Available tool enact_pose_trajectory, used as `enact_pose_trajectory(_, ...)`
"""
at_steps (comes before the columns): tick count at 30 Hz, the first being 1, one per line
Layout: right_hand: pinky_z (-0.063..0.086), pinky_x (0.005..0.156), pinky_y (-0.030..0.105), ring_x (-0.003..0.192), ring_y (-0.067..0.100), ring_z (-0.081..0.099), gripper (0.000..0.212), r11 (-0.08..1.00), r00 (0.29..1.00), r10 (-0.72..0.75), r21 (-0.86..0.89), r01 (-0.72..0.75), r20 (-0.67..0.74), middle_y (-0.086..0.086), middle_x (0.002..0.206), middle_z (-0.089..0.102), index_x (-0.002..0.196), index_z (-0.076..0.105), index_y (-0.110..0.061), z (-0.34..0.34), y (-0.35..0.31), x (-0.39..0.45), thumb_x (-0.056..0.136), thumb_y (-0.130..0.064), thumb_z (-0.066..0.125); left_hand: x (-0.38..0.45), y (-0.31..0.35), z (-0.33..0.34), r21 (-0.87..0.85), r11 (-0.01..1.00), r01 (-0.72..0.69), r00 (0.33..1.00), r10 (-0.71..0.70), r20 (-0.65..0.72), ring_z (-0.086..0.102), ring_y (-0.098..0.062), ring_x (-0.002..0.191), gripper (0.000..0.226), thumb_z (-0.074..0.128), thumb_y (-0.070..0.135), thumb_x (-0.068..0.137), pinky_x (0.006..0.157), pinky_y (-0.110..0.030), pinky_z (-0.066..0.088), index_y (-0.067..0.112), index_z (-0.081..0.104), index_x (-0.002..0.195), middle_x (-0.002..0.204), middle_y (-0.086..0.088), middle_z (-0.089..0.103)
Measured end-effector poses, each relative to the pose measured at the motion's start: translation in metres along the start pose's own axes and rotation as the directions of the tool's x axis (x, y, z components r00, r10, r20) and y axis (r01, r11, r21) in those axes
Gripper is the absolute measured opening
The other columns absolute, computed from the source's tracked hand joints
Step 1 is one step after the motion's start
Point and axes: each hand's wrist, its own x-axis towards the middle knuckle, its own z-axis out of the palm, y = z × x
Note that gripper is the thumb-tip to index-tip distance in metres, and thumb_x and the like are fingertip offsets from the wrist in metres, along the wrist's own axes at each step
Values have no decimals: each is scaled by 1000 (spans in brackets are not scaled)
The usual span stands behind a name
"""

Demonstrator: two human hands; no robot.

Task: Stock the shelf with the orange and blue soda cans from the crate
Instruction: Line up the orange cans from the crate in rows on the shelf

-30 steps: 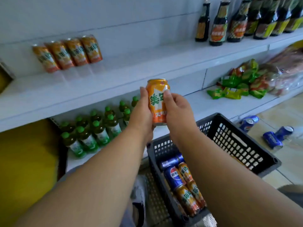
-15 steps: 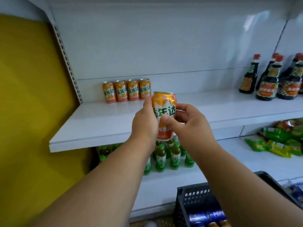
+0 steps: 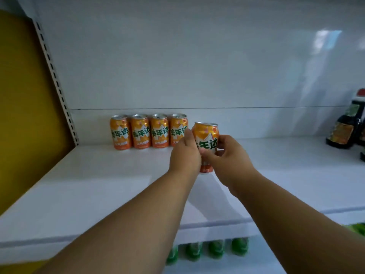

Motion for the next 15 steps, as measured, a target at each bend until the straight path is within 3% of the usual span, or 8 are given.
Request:
enact_pose_trajectory(5, 61, 71, 29, 86, 9, 70, 38, 1000, 1000, 12, 27, -12, -12, -9, 99, 69, 114, 54, -27, 23, 26, 63, 84, -26, 78, 60, -17, 15, 201, 979, -41, 997, 53, -59, 49, -14, 84, 33, 23, 42, 107, 78, -29, 36, 25, 49, 100, 80, 10, 49)
enact_pose_trajectory(8, 61, 74, 31, 86, 6, 68, 40, 1000, 1000, -6, -10, 5, -24, -13, 96, 66, 114, 53, -28, 34, 42, 92, 83, -27, 78, 84, -32, 21, 229, 970, -82, 992, 102, -77, 54, -17, 94, 30, 32, 35, 106, 79, -29, 37, 22, 58, 115, 97, 5, 56)
enact_pose_trajectory(12, 49, 61, 14, 81, -1, 61, 38, 995, 999, -40, -93, 38, -24, -18, 90, 60, 113, 49, -29, 42, 55, 120, 86, -23, 76, 98, -55, 17, 188, 978, -88, 993, 100, -58, 57, -13, 107, 33, 48, 23, 100, 89, -30, 45, 28, 58, 131, 118, 9, 62)
enact_pose_trajectory(15, 52, 73, 23, 89, 7, 64, 37, 995, 997, -24, -97, 16, -75, -16, 92, 60, 112, 50, -27, 45, 64, 136, 85, -23, 76, 107, -61, 16, 203, 976, -81, 995, 90, -37, 56, -16, 116, 34, 49, 22, 100, 97, -34, 47, 28, 60, 131, 125, 8, 62)
